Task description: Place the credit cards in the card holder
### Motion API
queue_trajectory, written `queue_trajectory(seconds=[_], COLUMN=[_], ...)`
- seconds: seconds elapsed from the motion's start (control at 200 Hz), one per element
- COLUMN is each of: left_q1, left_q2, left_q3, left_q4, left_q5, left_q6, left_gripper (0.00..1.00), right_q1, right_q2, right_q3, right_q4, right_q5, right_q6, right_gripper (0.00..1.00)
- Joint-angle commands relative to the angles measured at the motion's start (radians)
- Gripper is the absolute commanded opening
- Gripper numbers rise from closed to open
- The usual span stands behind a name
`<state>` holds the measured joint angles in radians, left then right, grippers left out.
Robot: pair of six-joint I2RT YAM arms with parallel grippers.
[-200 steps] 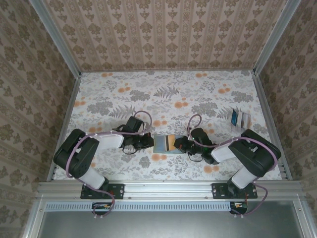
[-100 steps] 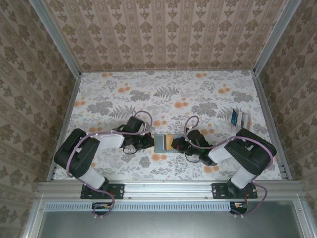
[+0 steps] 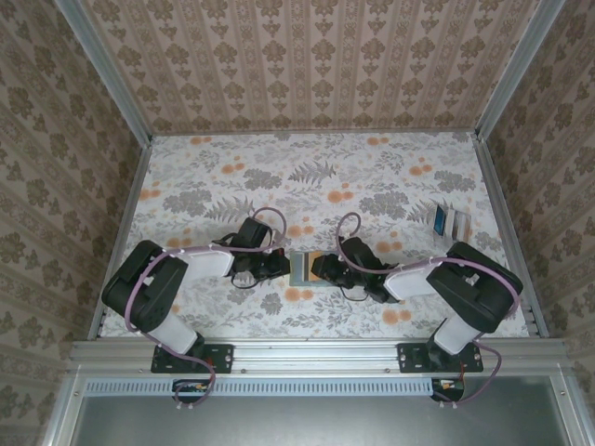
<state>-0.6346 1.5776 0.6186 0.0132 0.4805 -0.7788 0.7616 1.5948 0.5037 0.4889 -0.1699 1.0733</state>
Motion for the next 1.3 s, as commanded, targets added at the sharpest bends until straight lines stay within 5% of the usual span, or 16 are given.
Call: queue_trajectory(seconds=[0.0, 0.21, 0.86, 1.295], left_q1=[-0.036, -0.037, -0.043, -0.04], left_q2=[0.052, 0.06, 0.059, 0.049], left_q3=[-0.013, 0.0, 0.007, 0.01], left_q4=[-0.069, -0.076, -0.061, -0.07], left_q5=[-0.002, -0.005, -0.009, -0.026], left_q6=[0.002, 0.007, -0.016, -0.007], left_gripper=[0.0, 0.0, 0.0, 0.0], right_q1=[0.007, 0.008, 0.074, 0.078], right_q2=[-0.042, -0.043, 0.092, -0.092], right_q3=[0.037, 0.09, 0.23, 0.232], right_q4=[-0.331, -0.425, -0.35, -0.623], right_q5=[0.063, 0.076, -0.049, 0.092], right_q6=[-0.139, -0.203, -0.25, -0.313], right_gripper=[0.33, 0.33, 0.32, 0.39])
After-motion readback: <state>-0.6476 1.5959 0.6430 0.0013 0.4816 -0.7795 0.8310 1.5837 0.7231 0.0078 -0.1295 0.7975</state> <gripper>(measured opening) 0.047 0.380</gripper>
